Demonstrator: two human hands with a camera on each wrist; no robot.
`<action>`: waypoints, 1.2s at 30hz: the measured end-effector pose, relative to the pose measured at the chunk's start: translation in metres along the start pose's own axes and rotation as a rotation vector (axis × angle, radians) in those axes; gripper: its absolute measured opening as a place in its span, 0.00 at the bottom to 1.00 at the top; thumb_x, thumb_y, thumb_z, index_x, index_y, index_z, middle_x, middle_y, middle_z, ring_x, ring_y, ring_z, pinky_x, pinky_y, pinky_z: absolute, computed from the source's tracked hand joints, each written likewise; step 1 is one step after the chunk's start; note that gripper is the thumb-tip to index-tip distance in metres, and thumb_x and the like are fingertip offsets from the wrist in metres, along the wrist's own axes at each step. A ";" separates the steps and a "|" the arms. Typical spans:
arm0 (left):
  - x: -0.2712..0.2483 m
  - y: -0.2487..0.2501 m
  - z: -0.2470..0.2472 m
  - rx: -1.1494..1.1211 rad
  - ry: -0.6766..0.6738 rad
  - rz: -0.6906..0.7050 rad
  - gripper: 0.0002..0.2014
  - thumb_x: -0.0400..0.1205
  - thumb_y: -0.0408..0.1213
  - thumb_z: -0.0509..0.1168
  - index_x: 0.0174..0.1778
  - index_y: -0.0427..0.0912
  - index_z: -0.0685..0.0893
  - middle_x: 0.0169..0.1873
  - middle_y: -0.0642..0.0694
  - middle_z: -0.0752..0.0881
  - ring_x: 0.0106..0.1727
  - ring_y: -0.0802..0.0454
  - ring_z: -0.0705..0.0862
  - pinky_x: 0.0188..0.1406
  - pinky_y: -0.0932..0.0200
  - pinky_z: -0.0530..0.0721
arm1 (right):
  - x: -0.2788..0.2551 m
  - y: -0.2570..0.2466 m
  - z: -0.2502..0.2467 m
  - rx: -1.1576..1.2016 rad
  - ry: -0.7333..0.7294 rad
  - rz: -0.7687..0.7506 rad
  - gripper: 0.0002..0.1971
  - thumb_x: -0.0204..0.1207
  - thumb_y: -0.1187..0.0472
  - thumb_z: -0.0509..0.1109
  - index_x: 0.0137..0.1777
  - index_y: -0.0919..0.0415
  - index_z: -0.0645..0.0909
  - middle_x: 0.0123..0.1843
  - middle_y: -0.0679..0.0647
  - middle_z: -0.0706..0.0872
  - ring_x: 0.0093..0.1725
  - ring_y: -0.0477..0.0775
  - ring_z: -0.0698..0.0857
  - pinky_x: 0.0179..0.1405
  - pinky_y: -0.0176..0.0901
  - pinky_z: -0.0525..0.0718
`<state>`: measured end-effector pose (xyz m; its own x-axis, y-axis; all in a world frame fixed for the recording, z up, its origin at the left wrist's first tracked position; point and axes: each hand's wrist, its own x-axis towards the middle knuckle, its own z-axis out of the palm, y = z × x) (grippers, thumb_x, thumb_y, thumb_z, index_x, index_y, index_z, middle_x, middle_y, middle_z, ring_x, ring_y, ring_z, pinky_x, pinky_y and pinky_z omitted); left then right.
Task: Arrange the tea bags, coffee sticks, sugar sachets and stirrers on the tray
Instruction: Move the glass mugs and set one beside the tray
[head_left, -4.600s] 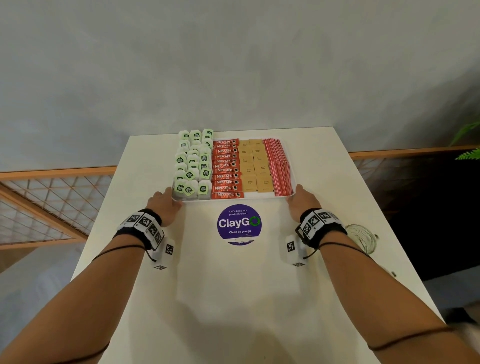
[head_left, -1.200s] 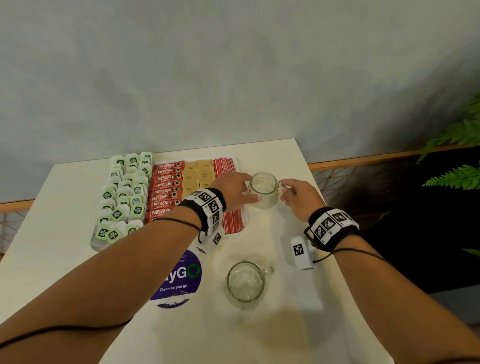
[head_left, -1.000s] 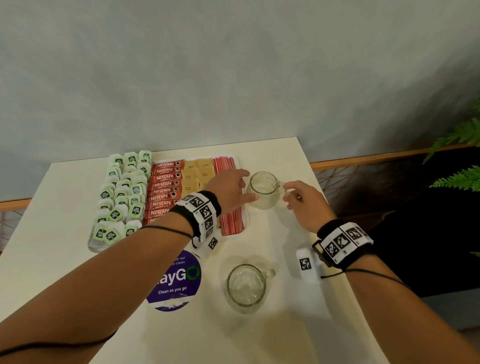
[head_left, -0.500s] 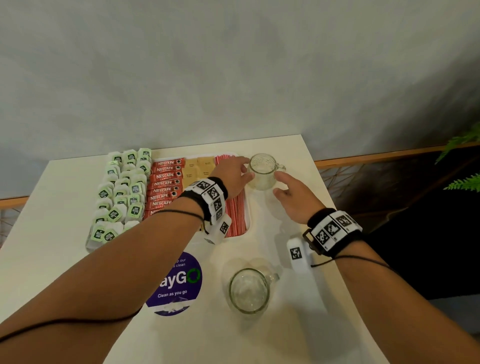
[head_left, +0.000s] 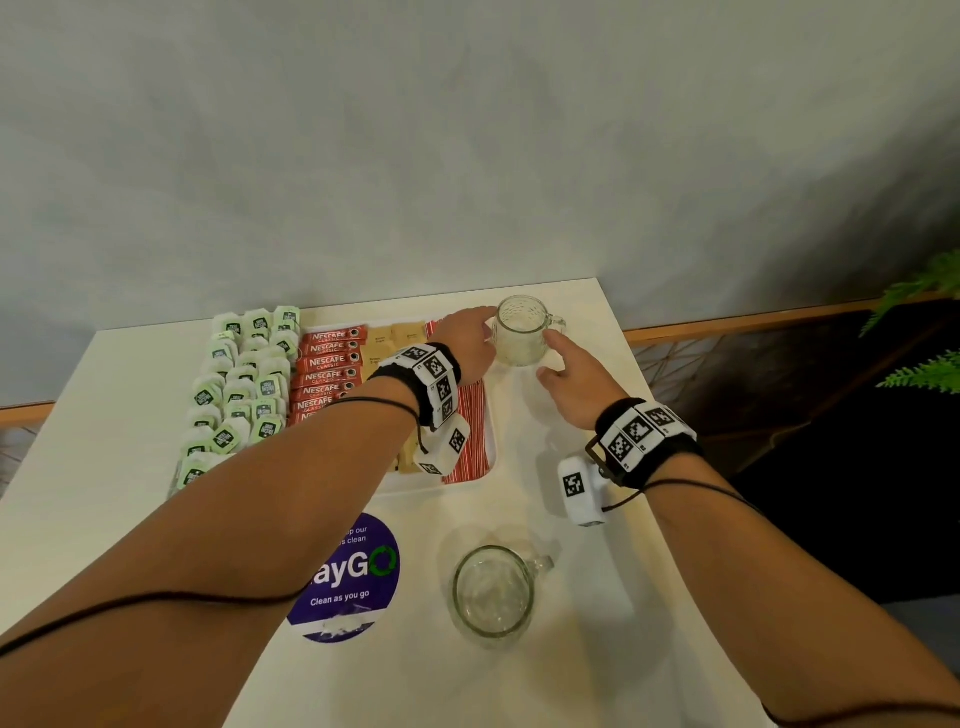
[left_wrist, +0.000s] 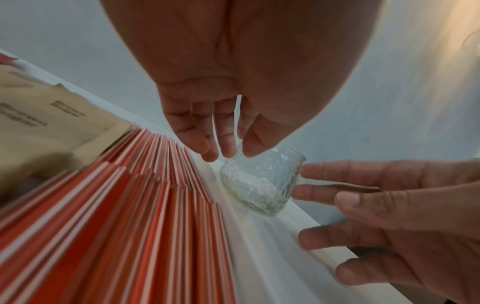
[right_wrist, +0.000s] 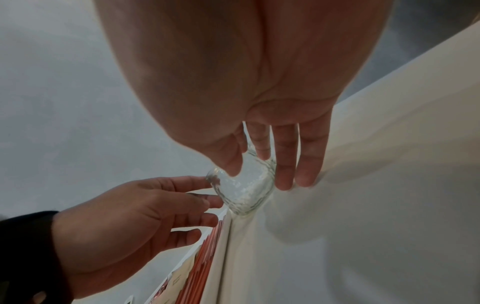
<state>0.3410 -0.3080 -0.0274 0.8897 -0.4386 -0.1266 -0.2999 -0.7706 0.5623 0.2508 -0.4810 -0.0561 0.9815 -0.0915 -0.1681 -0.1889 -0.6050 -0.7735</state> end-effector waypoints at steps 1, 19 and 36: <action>-0.001 0.000 0.000 -0.001 -0.005 -0.003 0.28 0.84 0.31 0.60 0.83 0.48 0.71 0.68 0.45 0.83 0.68 0.45 0.81 0.63 0.58 0.77 | 0.001 0.001 0.000 -0.001 -0.004 0.004 0.32 0.87 0.60 0.62 0.89 0.54 0.57 0.88 0.52 0.65 0.84 0.55 0.69 0.85 0.51 0.65; -0.124 -0.016 -0.020 0.031 -0.058 0.201 0.17 0.86 0.36 0.64 0.71 0.50 0.80 0.43 0.59 0.82 0.42 0.59 0.83 0.43 0.68 0.79 | -0.104 -0.012 -0.016 -0.096 -0.161 -0.135 0.18 0.85 0.57 0.69 0.74 0.50 0.80 0.66 0.44 0.86 0.51 0.39 0.86 0.52 0.25 0.78; -0.251 -0.021 0.038 -0.160 -0.298 0.146 0.38 0.72 0.52 0.80 0.77 0.57 0.70 0.68 0.59 0.79 0.63 0.62 0.78 0.61 0.64 0.79 | -0.170 -0.003 0.022 -0.155 -0.319 -0.193 0.08 0.85 0.62 0.65 0.46 0.48 0.79 0.42 0.45 0.87 0.40 0.46 0.87 0.43 0.37 0.83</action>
<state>0.1105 -0.1994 -0.0383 0.6953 -0.6722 -0.2543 -0.3380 -0.6181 0.7098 0.0835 -0.4458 -0.0384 0.9349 0.2709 -0.2292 0.0288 -0.7017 -0.7119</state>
